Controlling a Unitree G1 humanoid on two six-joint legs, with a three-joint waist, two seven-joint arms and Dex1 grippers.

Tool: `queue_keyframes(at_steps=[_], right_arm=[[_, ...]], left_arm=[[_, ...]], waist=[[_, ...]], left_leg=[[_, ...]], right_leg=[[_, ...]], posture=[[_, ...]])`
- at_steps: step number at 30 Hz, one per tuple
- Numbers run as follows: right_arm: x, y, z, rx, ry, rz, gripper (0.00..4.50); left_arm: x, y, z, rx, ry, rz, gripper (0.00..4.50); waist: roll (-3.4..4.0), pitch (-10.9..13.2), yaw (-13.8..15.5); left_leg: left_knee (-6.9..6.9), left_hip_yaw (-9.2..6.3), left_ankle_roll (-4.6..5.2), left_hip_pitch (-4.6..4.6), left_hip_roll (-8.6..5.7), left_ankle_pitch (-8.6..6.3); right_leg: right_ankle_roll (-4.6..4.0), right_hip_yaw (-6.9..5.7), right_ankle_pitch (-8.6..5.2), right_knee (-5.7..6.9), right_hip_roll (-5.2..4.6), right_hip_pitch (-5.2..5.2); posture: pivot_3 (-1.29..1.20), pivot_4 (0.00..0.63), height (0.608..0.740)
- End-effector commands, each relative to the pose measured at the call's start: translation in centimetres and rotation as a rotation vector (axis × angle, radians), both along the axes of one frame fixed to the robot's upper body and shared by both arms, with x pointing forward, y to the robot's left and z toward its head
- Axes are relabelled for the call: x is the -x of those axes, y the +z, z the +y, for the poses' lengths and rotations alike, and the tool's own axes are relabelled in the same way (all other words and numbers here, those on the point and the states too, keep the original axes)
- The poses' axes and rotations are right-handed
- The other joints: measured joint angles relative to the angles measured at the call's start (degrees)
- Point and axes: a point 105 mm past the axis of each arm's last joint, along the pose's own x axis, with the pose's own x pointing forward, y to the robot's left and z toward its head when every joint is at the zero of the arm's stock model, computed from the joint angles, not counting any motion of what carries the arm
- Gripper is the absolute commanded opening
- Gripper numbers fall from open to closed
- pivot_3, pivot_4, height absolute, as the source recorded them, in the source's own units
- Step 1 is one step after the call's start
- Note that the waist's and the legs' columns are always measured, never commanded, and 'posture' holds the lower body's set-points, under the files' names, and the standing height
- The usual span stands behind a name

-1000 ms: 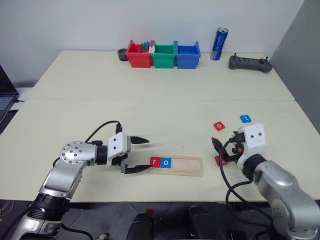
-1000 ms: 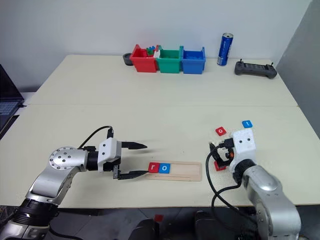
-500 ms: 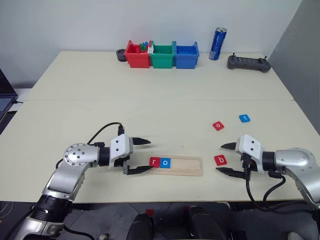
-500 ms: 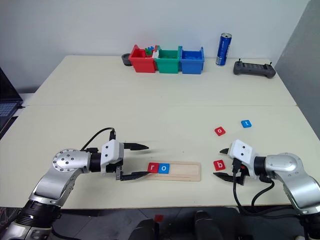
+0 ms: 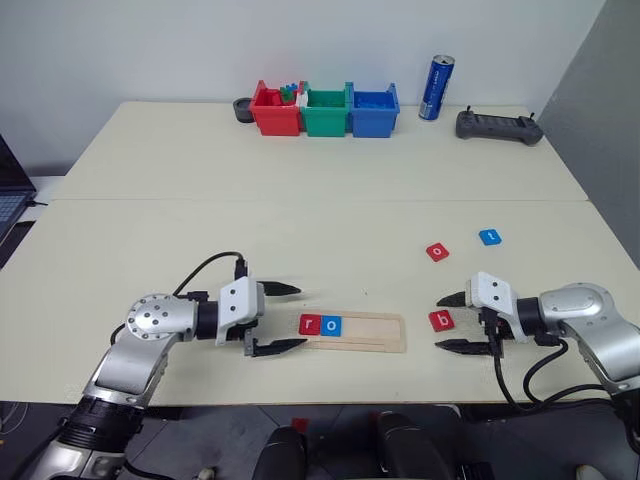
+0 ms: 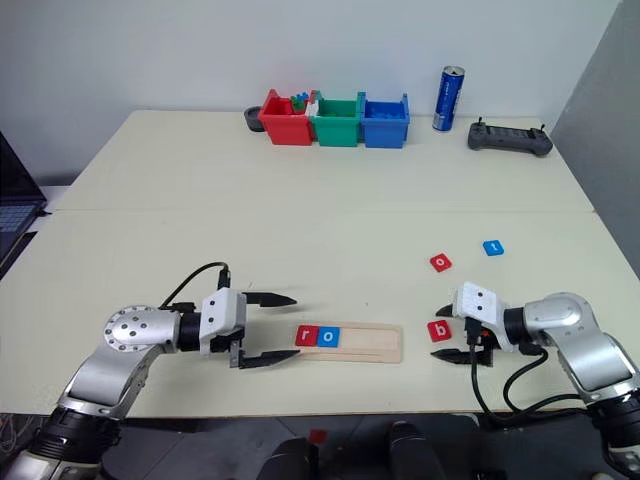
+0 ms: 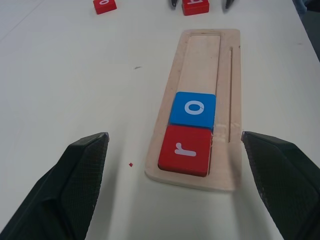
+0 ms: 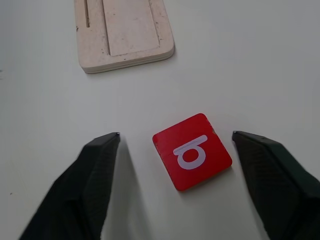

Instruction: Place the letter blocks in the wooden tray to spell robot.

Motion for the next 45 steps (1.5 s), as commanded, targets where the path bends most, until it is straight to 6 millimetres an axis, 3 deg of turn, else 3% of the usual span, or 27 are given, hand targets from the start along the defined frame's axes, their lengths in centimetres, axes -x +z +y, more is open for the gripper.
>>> queue_keyframes(at_steps=[1, 4, 8, 13, 24, 34, 45], right_arm=[[-0.1, 0.6, 0.0, 0.007, 0.013, -0.018, 2.40], [-0.2, 0.8, -0.1, 0.003, 0.012, -0.028, 1.45], [0.1, 2.0, 0.4, -0.003, 0.032, -0.056, 1.46], [1.4, 4.2, 3.5, -0.039, 0.090, -0.087, 1.46], [1.0, 2.7, 12.1, -0.083, 0.089, -0.073, 1.46], [0.9, 2.4, 13.6, -0.069, 0.108, -0.078, 1.46], [0.5, 1.4, 13.7, -0.030, 0.115, -0.074, 1.46]], left_arm=[[-0.1, 0.5, 0.6, -0.005, 0.006, -0.037, 4.50], [-0.1, 0.4, 0.7, -0.006, 0.011, -0.040, 4.50], [-0.4, 0.8, 1.1, -0.005, 0.040, -0.045, 4.50], [-0.5, 1.2, 1.6, -0.013, 0.056, -0.044, 4.50], [-0.4, 2.6, 1.0, -0.012, 0.034, -0.048, 4.50], [0.9, 3.1, 0.8, -0.041, -0.011, -0.015, 4.50], [1.2, 2.9, 1.2, -0.073, -0.004, -0.021, 4.50]], waist=[[0.00, 0.00, 0.02], [0.00, 0.00, 0.02], [0.00, 0.00, 0.02], [0.01, 0.01, -0.04], [0.01, 0.01, -0.07], [0.01, 0.00, -0.10], [0.01, 0.01, -0.11]], left_leg=[[0.00, 0.00, 0.00, 0.00, 0.00, 0.00], [0.00, 0.00, 0.00, 0.00, 0.00, 0.00], [0.00, 0.00, 0.00, 0.00, 0.00, 0.00], [-0.01, -0.01, 0.00, 0.02, 0.01, 0.00], [0.00, -0.05, -0.01, -0.01, 0.01, 0.00], [-0.02, -0.07, -0.01, -0.04, 0.02, 0.00], [-0.02, -0.07, -0.01, -0.04, 0.02, 0.00]], right_leg=[[0.00, 0.00, 0.00, 0.00, 0.00, 0.00], [0.00, 0.00, 0.00, 0.00, 0.00, 0.00], [0.00, 0.00, 0.00, 0.01, 0.00, 0.00], [0.00, 0.00, 0.00, 0.02, 0.00, 0.00], [0.00, -0.04, 0.00, 0.01, 0.01, -0.01], [0.00, -0.08, 0.00, 0.01, 0.00, -0.03], [0.00, -0.08, 0.00, 0.01, 0.00, -0.05]], posture=[[0.00, 0.150, 0.740], [0.00, 0.150, 0.740], [0.00, 0.150, 0.740], [0.00, 0.150, 0.740], [0.00, 0.150, 0.740], [0.00, 0.150, 0.740], [0.00, 0.150, 0.740]])
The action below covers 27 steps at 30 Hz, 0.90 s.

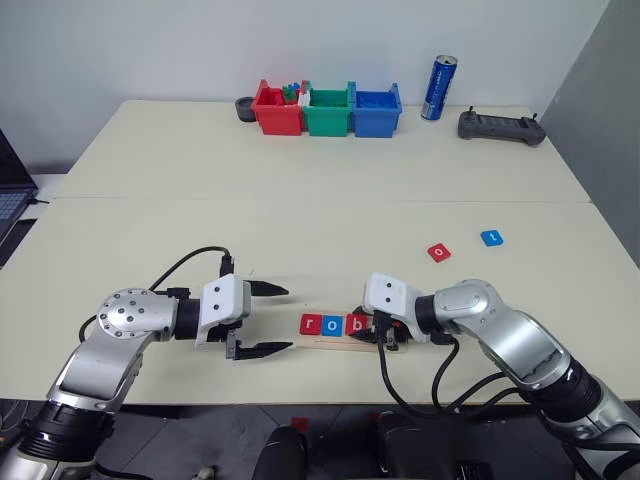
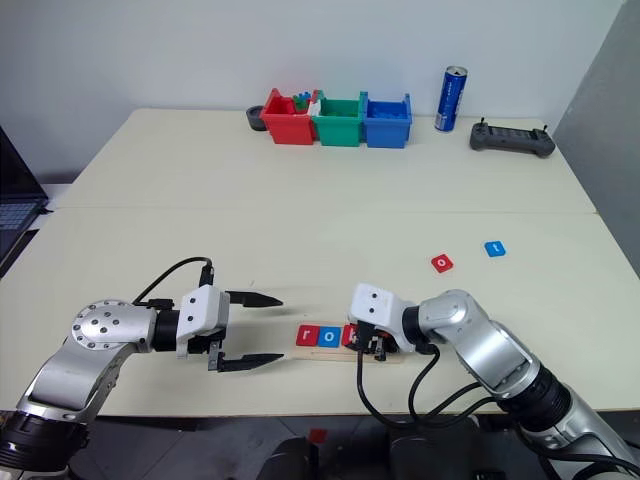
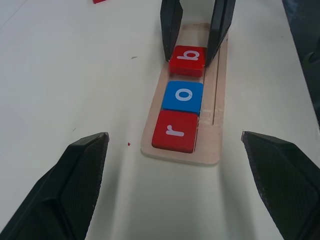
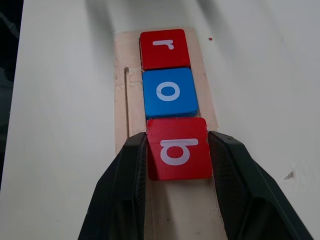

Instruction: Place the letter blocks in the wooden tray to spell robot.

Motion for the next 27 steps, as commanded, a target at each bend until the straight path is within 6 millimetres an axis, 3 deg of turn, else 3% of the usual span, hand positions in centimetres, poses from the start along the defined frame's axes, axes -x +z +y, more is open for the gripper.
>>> queue_keyframes(at_steps=[1, 4, 10, 13, 17, 20, 23, 27], right_arm=[[-0.1, 0.8, 0.4, -0.006, 0.029, -0.039, 1.46], [-0.1, 0.8, 0.4, -0.006, 0.031, -0.039, 1.46], [-0.3, 1.2, 0.5, -0.012, 0.035, -0.056, 3.42], [-0.6, 2.6, 0.6, -0.050, 0.021, -0.074, 4.47], [0.2, 4.4, 0.3, -0.081, 0.036, -0.079, 4.49], [0.7, 3.6, -0.5, -0.034, 0.048, -0.087, 3.85], [1.0, 2.3, -1.5, 0.025, 0.048, -0.090, 2.87], [0.7, 2.0, -1.8, 0.067, 0.052, -0.128, 1.44]], left_arm=[[0.3, 1.0, -0.2, -0.006, -0.014, -0.043, 4.50], [0.4, 1.1, -0.6, -0.004, -0.016, -0.046, 4.50], [0.1, 1.4, -0.9, 0.001, -0.013, -0.049, 4.50], [-0.1, 1.2, -0.7, 0.000, -0.009, -0.047, 4.50], [0.0, 0.8, -0.1, -0.003, -0.001, -0.042, 4.50], [0.2, 0.5, 0.3, -0.005, 0.003, -0.041, 4.50], [0.3, 0.3, 0.6, -0.006, 0.009, -0.041, 4.50], [0.3, 0.0, 1.0, -0.023, 0.019, -0.032, 4.50]], waist=[[0.00, 0.00, 0.00], [0.00, 0.00, 0.01], [0.00, 0.00, 0.00], [0.00, 0.00, 0.00], [0.00, 0.00, 0.02], [0.00, 0.00, 0.02], [0.00, 0.00, 0.15], [0.00, 0.00, 0.02]], left_leg=[[0.00, 0.00, 0.00, 0.00, 0.00, 0.00], [0.00, -0.01, 0.00, 0.00, 0.00, 0.00], [0.00, -0.01, 0.00, 0.00, 0.00, 0.00], [0.00, 0.00, 0.00, 0.00, 0.00, 0.00], [-0.01, -0.01, 0.00, -0.02, 0.00, 0.00], [-0.02, -0.02, 0.00, -0.02, 0.00, 0.00], [-0.02, -0.02, 0.00, -0.03, 0.00, 0.00], [-0.01, 0.01, 0.00, -0.03, 0.00, 0.00]], right_leg=[[0.00, 0.00, 0.00, 0.00, 0.00, 0.00], [0.00, -0.01, 0.00, 0.00, 0.00, 0.00], [0.00, -0.01, 0.00, 0.00, 0.00, 0.00], [0.00, 0.00, 0.00, 0.00, 0.00, 0.00], [0.00, -0.01, 0.00, 0.00, 0.00, -0.02], [0.00, -0.01, 0.00, -0.01, -0.01, -0.02], [0.00, -0.03, 0.00, -0.02, -0.02, -0.02], [0.01, 0.00, -0.01, -0.01, 0.00, -0.04]], posture=[[0.00, 0.150, 0.740], [0.00, 0.150, 0.740], [0.00, 0.150, 0.740], [0.00, 0.150, 0.740], [0.00, 0.150, 0.740], [0.00, 0.150, 0.740], [0.00, 0.150, 0.740], [0.00, 0.150, 0.740]])
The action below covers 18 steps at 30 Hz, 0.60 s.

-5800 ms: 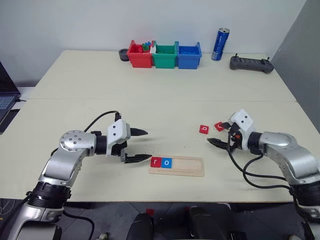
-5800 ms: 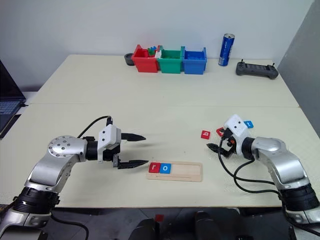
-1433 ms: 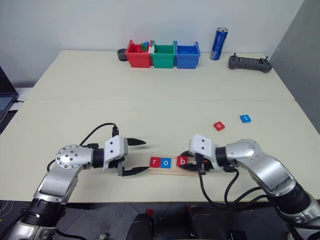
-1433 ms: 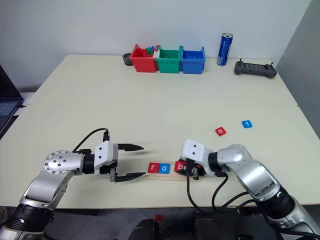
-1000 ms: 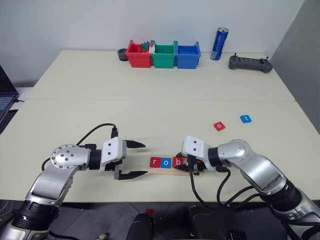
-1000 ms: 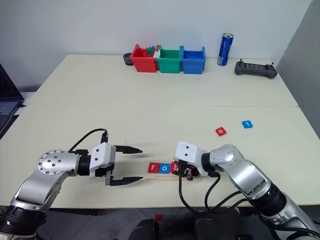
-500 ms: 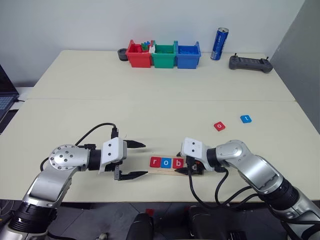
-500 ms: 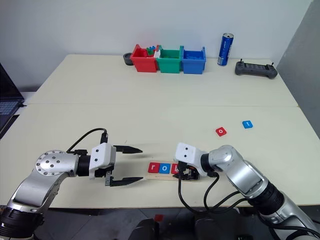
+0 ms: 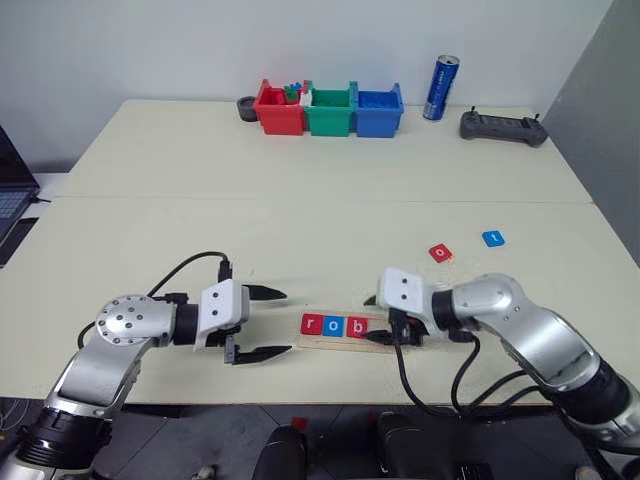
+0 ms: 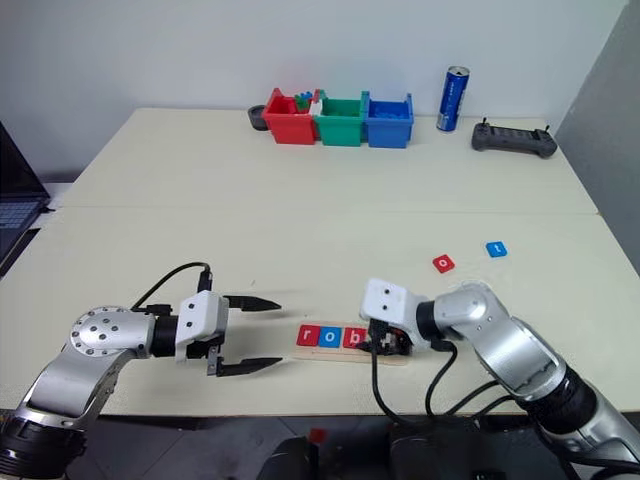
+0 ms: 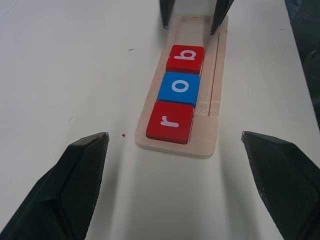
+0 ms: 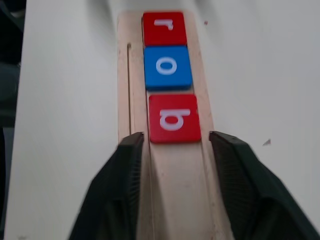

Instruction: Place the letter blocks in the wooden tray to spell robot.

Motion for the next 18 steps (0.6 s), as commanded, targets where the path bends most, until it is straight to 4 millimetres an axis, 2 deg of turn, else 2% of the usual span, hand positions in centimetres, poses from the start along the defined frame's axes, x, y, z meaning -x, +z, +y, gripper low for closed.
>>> queue_keyframes(at_steps=[1, 4, 11, 18], right_arm=[[-0.1, 0.7, 0.2, 0.013, 0.036, -0.069, 1.04], [-0.1, 0.4, 0.0, 0.029, 0.042, -0.075, 0.03], [0.1, -0.6, 0.2, 0.062, 0.051, -0.052, 0.01], [-0.2, -0.3, 1.3, 0.053, 0.075, -0.058, 0.01]], left_arm=[[-0.1, 0.6, 0.8, -0.025, 0.009, -0.036, 4.50], [-0.2, 0.6, 0.9, -0.030, 0.012, -0.037, 4.50], [-0.5, 0.8, 0.4, -0.026, 0.007, -0.045, 4.50], [-0.5, 1.1, -0.1, -0.020, 0.002, -0.049, 4.50]], waist=[[0.00, 0.00, -0.09], [0.00, 0.00, -0.08], [0.00, 0.00, -0.05], [0.00, 0.00, -0.07]], left_leg=[[0.00, 0.00, 0.00, 0.01, 0.01, 0.00], [-0.01, 0.00, 0.00, 0.01, 0.02, 0.00], [0.00, -0.01, 0.00, 0.00, 0.01, 0.00], [0.00, -0.01, 0.00, 0.00, 0.02, 0.00]], right_leg=[[0.00, 0.00, 0.00, 0.01, 0.01, 0.00], [0.00, 0.00, 0.00, 0.01, 0.02, 0.00], [-0.01, -0.01, 0.00, 0.00, 0.01, 0.00], [-0.01, 0.00, 0.00, 0.01, 0.02, -0.01]], posture=[[0.00, 0.150, 0.740], [0.00, 0.150, 0.740], [0.00, 0.150, 0.740], [0.00, 0.150, 0.740]])
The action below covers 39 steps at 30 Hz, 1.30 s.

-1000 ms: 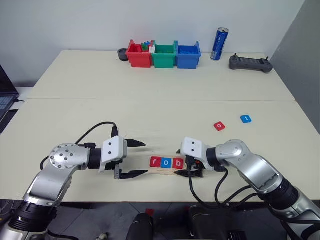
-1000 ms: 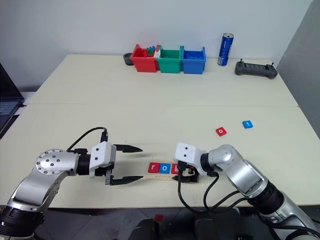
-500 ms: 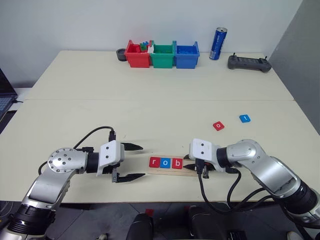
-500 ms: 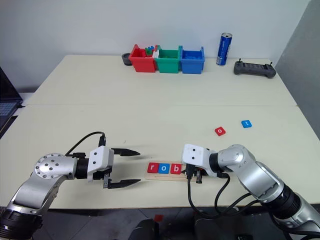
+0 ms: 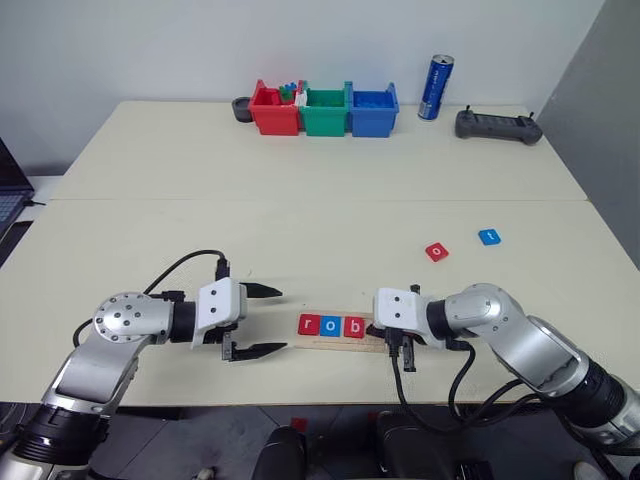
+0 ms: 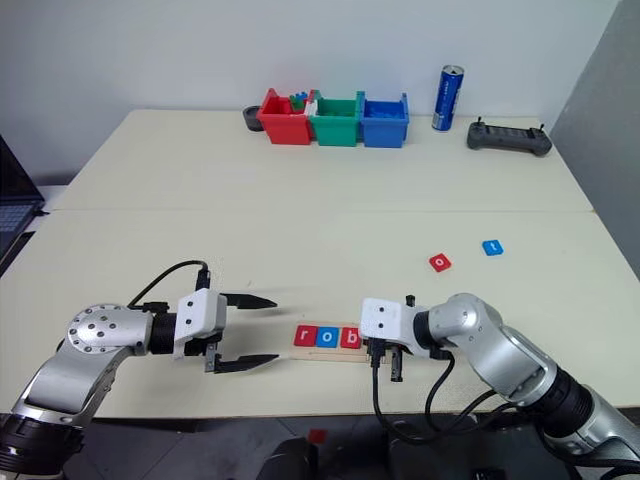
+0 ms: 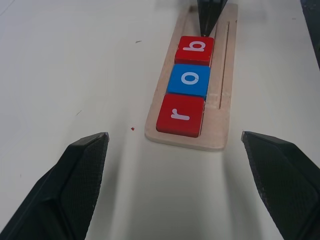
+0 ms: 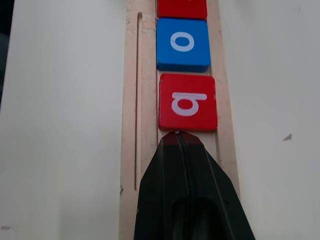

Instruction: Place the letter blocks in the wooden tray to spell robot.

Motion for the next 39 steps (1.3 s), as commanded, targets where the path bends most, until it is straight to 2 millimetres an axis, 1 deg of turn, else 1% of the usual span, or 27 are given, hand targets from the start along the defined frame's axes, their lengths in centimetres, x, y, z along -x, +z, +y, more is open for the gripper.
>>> queue_keyframes(at_steps=[1, 6, 10, 13, 14, 16, 17, 18, 19, 21, 25, 26, 27, 30, 35, 39], right_arm=[[-0.1, 0.9, 0.8, -0.010, 0.034, -0.035, 0.01], [-0.3, 1.1, 1.1, -0.014, 0.041, -0.036, 0.01], [-0.3, 1.7, 0.5, -0.010, 0.042, -0.047, 0.01], [-0.2, 2.8, -0.2, -0.042, 0.025, -0.045, 0.01], [-0.2, 3.1, -0.4, -0.052, 0.018, -0.046, 0.35], [-0.8, 4.2, -0.9, -0.122, -0.048, -0.061, 0.88], [-1.9, 5.0, -1.7, -0.168, -0.128, -0.090, 1.25], [-3.1, 5.5, -2.8, -0.202, -0.221, -0.126, 1.58], [-4.1, 5.7, -3.9, -0.218, -0.299, -0.160, 1.91], [-5.7, 5.5, -6.1, -0.251, -0.446, -0.201, 2.63], [-8.8, 4.8, -9.8, -0.359, -0.764, -0.270, 4.08], [-9.3, 4.5, -10.5, -0.369, -0.809, -0.274, 4.41], [-9.7, 4.2, -11.0, -0.378, -0.846, -0.275, 4.49], [-10.2, 3.4, -11.6, -0.400, -0.898, -0.243, 4.49], [-10.5, 1.9, -12.2, -0.431, -0.945, -0.160, 4.49], [-10.8, 0.9, -12.0, -0.462, -0.956, -0.098, 4.49]], left_arm=[[0.0, 1.0, -0.5, 0.005, -0.018, -0.042, 4.50], [0.0, 1.0, -0.6, 0.009, -0.019, -0.041, 4.50], [0.0, 0.7, -0.4, 0.014, -0.014, -0.040, 4.50], [-0.1, 0.6, -0.1, 0.018, -0.006, -0.039, 4.50], [-0.1, 0.5, 0.0, 0.018, -0.005, -0.040, 4.50], [-0.2, 0.4, 0.3, 0.018, 0.005, -0.042, 4.50], [-0.2, 0.4, 0.4, 0.021, 0.011, -0.045, 4.50], [-0.4, 0.4, 0.4, 0.030, 0.019, -0.051, 4.50], [-0.5, 0.5, 0.4, 0.042, 0.027, -0.054, 4.50], [-0.6, 0.7, 0.2, 0.067, 0.037, -0.058, 4.50], [-0.8, 1.0, -0.1, 0.083, 0.042, -0.063, 4.50], [-0.8, 1.1, -0.2, 0.083, 0.041, -0.066, 4.50], [-0.8, 1.2, -0.3, 0.085, 0.039, -0.068, 4.50], [-0.9, 1.6, -0.9, 0.098, 0.035, -0.069, 4.50], [-0.7, 2.0, -1.3, 0.092, 0.021, -0.061, 4.50], [-0.8, 2.1, -1.4, 0.086, 0.020, -0.059, 4.50]], waist=[[0.00, 0.00, 0.01], [0.00, 0.00, 0.02], [0.00, 0.00, 0.02], [0.00, 0.00, 0.03], [0.00, 0.00, 0.04], [0.00, 0.00, 0.04], [0.00, 0.00, 0.04], [0.00, 0.00, 0.04], [0.00, 0.00, 0.06], [-0.01, -0.01, 0.11], [-0.02, -0.01, 0.11], [-0.02, -0.01, 0.07], [-0.01, 0.00, 0.02], [0.00, 0.00, 0.00], [0.00, 0.00, -0.05], [0.01, 0.00, -0.05]], left_leg=[[0.00, 0.00, 0.00, 0.00, 0.00, 0.00], [0.00, -0.01, 0.00, 0.00, 0.00, 0.00], [0.00, -0.01, 0.00, 0.00, 0.00, 0.00], [0.00, 0.00, 0.00, -0.01, 0.00, 0.00], [0.00, 0.00, 0.00, -0.01, -0.01, 0.00], [0.00, -0.01, 0.00, 0.00, 0.00, 0.00], [0.00, -0.02, 0.00, -0.01, 0.00, 0.00], [-0.01, -0.01, 0.00, 0.00, 0.00, 0.00], [0.00, 0.00, 0.00, -0.01, -0.01, 0.00], [0.01, 0.01, 0.00, -0.01, -0.02, 0.00], [0.01, 0.03, 0.00, -0.02, -0.03, 0.00], [-0.02, 0.04, 0.00, -0.01, -0.02, 0.00], [-0.02, 0.03, 0.00, -0.01, -0.02, 0.00], [-0.02, 0.05, 0.00, -0.01, -0.02, 0.00], [-0.04, 0.05, 0.00, -0.01, -0.02, 0.00], [-0.03, 0.05, 0.00, 0.01, -0.03, 0.00]], right_leg=[[0.00, 0.00, 0.00, 0.00, 0.00, 0.00], [0.00, -0.01, 0.00, 0.00, 0.00, 0.00], [0.00, -0.01, 0.00, 0.00, -0.01, 0.00], [0.00, 0.00, 0.00, -0.01, -0.01, 0.00], [0.00, 0.00, 0.00, -0.01, -0.01, 0.00], [0.00, -0.01, 0.00, -0.01, -0.01, 0.00], [0.00, -0.02, 0.00, -0.01, -0.01, 0.00], [0.00, -0.01, 0.00, 0.00, -0.01, 0.00], [-0.01, 0.00, 0.00, 0.00, -0.01, 0.00], [0.00, 0.00, 0.01, -0.01, -0.02, 0.01], [-0.01, 0.04, 0.01, 0.00, -0.02, 0.00], [-0.02, 0.05, 0.02, 0.02, -0.01, -0.01], [-0.02, 0.05, 0.02, 0.03, -0.01, -0.01], [-0.02, 0.07, 0.02, 0.04, -0.01, -0.02], [-0.02, 0.07, 0.02, 0.04, -0.01, -0.02], [-0.02, 0.07, 0.02, 0.04, -0.01, 0.00]], posture=[[0.00, 0.150, 0.740], [0.00, 0.150, 0.740], [0.00, 0.150, 0.740], [0.00, 0.150, 0.740], [0.00, 0.150, 0.740], [0.00, 0.150, 0.740], [0.00, 0.150, 0.740], [0.00, 0.150, 0.740], [0.00, 0.150, 0.740], [0.00, 0.150, 0.740], [0.00, 0.150, 0.740], [0.00, 0.150, 0.740], [0.00, 0.150, 0.740], [0.00, 0.150, 0.740], [0.00, 0.150, 0.740], [0.00, 0.150, 0.740]])
